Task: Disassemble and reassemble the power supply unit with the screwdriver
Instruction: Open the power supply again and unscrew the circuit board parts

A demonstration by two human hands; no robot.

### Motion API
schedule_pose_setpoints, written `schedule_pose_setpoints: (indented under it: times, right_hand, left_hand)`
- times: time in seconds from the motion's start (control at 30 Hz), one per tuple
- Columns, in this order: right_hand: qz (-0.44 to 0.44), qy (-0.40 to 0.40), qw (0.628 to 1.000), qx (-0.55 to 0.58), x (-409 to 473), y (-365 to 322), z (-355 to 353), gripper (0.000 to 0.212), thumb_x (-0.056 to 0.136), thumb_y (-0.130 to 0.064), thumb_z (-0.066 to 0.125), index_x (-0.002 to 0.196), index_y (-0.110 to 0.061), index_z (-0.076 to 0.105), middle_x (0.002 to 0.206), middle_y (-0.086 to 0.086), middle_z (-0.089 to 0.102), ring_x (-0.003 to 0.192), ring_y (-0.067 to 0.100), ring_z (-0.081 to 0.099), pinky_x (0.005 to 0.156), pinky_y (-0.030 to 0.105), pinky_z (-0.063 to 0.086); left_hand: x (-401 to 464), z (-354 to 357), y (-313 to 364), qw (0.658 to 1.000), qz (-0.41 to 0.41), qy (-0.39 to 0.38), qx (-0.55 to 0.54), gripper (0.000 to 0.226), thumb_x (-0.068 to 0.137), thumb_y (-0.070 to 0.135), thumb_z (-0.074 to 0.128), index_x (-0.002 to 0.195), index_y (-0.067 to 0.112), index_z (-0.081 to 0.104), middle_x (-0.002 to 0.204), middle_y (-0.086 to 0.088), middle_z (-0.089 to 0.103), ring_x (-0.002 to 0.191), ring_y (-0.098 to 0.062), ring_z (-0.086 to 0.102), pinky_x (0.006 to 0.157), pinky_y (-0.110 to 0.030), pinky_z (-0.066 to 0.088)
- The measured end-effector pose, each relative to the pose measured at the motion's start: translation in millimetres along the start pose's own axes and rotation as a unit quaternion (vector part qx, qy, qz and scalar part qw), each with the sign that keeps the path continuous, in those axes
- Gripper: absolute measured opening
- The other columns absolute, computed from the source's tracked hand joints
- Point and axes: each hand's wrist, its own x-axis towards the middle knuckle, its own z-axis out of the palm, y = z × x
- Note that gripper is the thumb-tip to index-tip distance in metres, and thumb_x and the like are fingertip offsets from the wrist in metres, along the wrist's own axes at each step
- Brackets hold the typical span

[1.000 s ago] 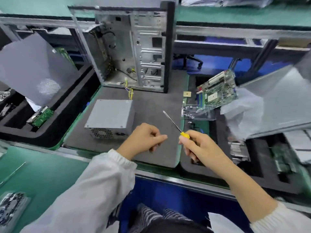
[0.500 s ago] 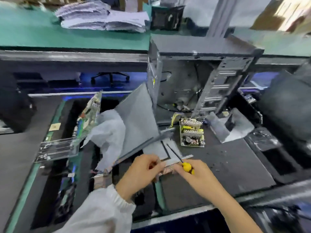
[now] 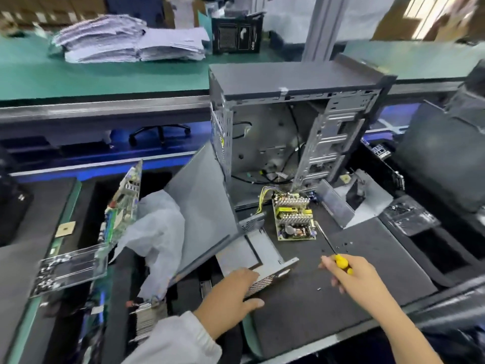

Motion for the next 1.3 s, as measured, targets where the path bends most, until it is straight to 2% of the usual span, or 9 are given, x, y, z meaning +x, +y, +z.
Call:
schedule_pose_setpoints:
  times: [0.17, 0.33, 0.47, 0.57, 0.67, 0.8, 1.07, 1.2, 1.3]
  right_hand:
    - [0.03, 0.012, 0.998, -0.054, 24, 36, -15, 0.026, 0.092, -0.033, 0.059, 0.068, -0.029, 0.068, 0.057, -0.003, 0.064, 0.043, 0.006, 0.052, 0.053, 0.022, 0.043]
    - [-0.014, -0.091, 0.992, -0.085, 32, 70, 21, 0.019, 0.072, -0.03, 0.08, 0.079, -0.037, 0.063, 0.082, -0.012, 0.062, 0.08, 0.006, 0.059, 0.071, 0.024, 0.047]
    - [-0.056, -0.09, 0.987, -0.12, 43, 88, 32, 0.02, 0.076, -0.034, 0.075, 0.071, -0.038, 0.056, 0.081, -0.013, 0.056, 0.08, 0.004, 0.055, 0.071, 0.026, 0.045]
    - [-0.053, -0.091, 0.988, -0.111, 51, 99, 26, 0.024, 0.08, -0.028, 0.073, 0.065, -0.034, 0.055, 0.077, -0.009, 0.059, 0.076, 0.006, 0.054, 0.069, 0.024, 0.044]
    - [-0.032, 0.027, 0.999, -0.022, 68, 108, 5, 0.024, 0.079, -0.016, 0.075, 0.067, -0.031, 0.061, 0.073, -0.011, 0.065, 0.07, 0.003, 0.058, 0.064, 0.017, 0.044]
    - [-0.007, 0.086, 0.996, -0.032, 92, 114, -7, 0.019, 0.084, -0.015, 0.07, 0.074, -0.029, 0.063, 0.077, -0.004, 0.066, 0.066, 0.015, 0.062, 0.066, 0.033, 0.051]
    - [-0.07, 0.103, 0.992, -0.012, 85, 104, -10, 0.016, 0.09, -0.018, 0.062, 0.082, -0.032, 0.063, 0.083, -0.012, 0.066, 0.075, 0.007, 0.061, 0.066, 0.027, 0.049]
    - [-0.144, 0.0, 0.989, 0.017, 84, 59, -3, 0.031, 0.092, -0.017, 0.059, 0.077, -0.044, 0.055, 0.09, -0.009, 0.062, 0.074, 0.01, 0.059, 0.062, 0.032, 0.049]
    - [-0.138, -0.093, 0.985, 0.051, 90, 36, 12, 0.017, 0.093, -0.017, 0.058, 0.092, -0.034, 0.058, 0.092, 0.001, 0.057, 0.068, 0.016, 0.061, 0.057, 0.027, 0.052]
  left_hand:
    - [15, 12, 10, 0.996, -0.002, 0.08, -0.037, 0.017, 0.102, 0.016, 0.048, 0.105, 0.003, 0.058, 0.089, -0.001, 0.059, 0.086, -0.013, 0.056, 0.064, -0.011, 0.033]
    - [24, 24, 19, 0.992, -0.013, 0.118, -0.048, 0.015, 0.101, 0.015, 0.051, 0.104, 0.006, 0.062, 0.083, -0.001, 0.063, 0.077, -0.007, 0.057, 0.066, -0.012, 0.036]
    - [20, 26, 16, 0.987, -0.04, 0.142, -0.06, 0.014, 0.098, 0.013, 0.056, 0.107, 0.009, 0.066, 0.066, 0.019, 0.052, 0.065, 0.013, 0.052, 0.063, -0.006, 0.032]
    - [14, 28, 19, 0.986, -0.041, 0.144, -0.073, 0.015, 0.097, 0.014, 0.059, 0.108, 0.014, 0.068, 0.067, 0.02, 0.058, 0.072, 0.011, 0.056, 0.067, -0.008, 0.04]
    - [9, 31, 21, 0.991, -0.025, 0.115, -0.071, 0.018, 0.098, 0.021, 0.058, 0.113, 0.021, 0.068, 0.089, 0.018, 0.068, 0.083, 0.005, 0.061, 0.075, -0.014, 0.045]
    - [0, 32, 14, 0.994, -0.022, 0.09, -0.06, 0.022, 0.097, 0.025, 0.058, 0.116, 0.032, 0.068, 0.111, 0.022, 0.069, 0.103, 0.003, 0.062, 0.093, -0.017, 0.047]
    - [-23, 24, 14, 0.992, 0.079, 0.086, 0.054, 0.02, 0.092, 0.016, 0.057, 0.107, 0.026, 0.066, 0.087, 0.009, 0.071, 0.076, -0.011, 0.069, 0.064, -0.023, 0.056]
    - [-21, 41, 21, 0.99, 0.09, 0.085, 0.063, 0.021, 0.092, 0.01, 0.062, 0.11, 0.019, 0.067, 0.085, 0.006, 0.067, 0.071, -0.017, 0.063, 0.067, -0.022, 0.053]
    - [-11, 51, 31, 0.992, 0.097, 0.074, 0.018, 0.026, 0.099, 0.017, 0.051, 0.122, 0.018, 0.064, 0.095, 0.003, 0.068, 0.08, -0.015, 0.063, 0.078, -0.023, 0.052]
